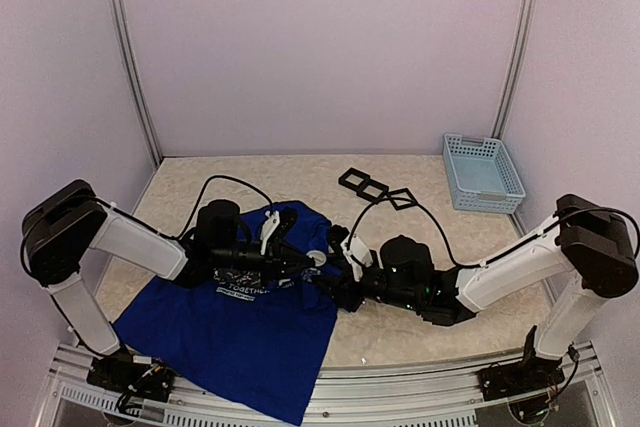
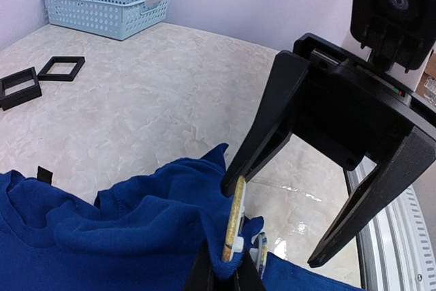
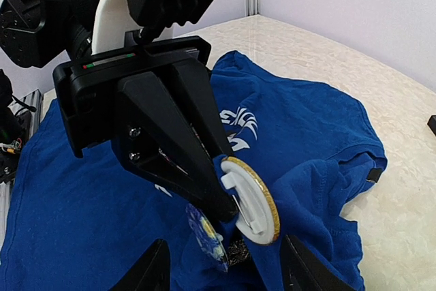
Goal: Remove the brooch from the garment
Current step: Pass from the right arm to the left, then pass from the left arm to the right
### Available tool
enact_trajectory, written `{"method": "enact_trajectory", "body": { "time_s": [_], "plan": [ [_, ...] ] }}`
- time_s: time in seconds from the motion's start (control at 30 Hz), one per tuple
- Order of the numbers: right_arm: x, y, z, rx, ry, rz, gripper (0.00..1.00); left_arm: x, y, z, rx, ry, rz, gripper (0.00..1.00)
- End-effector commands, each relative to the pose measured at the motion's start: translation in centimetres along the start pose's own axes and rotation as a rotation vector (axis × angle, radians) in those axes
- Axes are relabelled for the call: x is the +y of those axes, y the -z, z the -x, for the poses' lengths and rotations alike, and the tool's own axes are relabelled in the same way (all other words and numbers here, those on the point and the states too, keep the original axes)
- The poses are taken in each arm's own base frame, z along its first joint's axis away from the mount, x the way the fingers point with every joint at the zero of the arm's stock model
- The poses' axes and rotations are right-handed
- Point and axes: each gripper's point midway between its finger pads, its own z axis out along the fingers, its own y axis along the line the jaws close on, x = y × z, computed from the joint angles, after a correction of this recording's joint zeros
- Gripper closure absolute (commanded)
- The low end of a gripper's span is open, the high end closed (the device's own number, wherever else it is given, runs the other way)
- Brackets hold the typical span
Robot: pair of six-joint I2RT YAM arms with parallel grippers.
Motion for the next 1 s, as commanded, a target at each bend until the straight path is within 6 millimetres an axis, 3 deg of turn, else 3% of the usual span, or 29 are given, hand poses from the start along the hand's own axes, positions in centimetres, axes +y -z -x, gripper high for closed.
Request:
{"method": "enact_trajectory", "body": {
  "time_s": [0.0,0.23,0.43,0.67,0.83,0.97],
  "plan": [
    [1.0,0.6,-2.5,0.159,0.012,0.009,0.42,-0.2,0.6,-0.9,0.017,-0.004,0.039,1.0],
    [0.9,2.3,-0.2,0.176,-0.006,0.002,0.36,-0.4,1.4,-1.2,0.03,0.006,0.069,1.0],
    [1.7,1.8,2.0,0.278,0.045,0.036,0.36,-1.0,1.2,-0.8,0.072,0.037,0.087,1.0],
    [1.7,1.6,3.5,0.328,0.041,0.167,0.47,-2.0,1.3,0.9,0.074,0.052,0.093,1.0],
    [2.3,1.8,2.6,0.372,0.002,0.281,0.54,-2.2,1.0,0.6,0.113,0.06,0.076,1.0],
    [1.4,1.6,3.1,0.382,0.017,0.27,0.57,-2.4,1.0,0.6,0.126,0.044,0.065,1.0]
  ]
}}
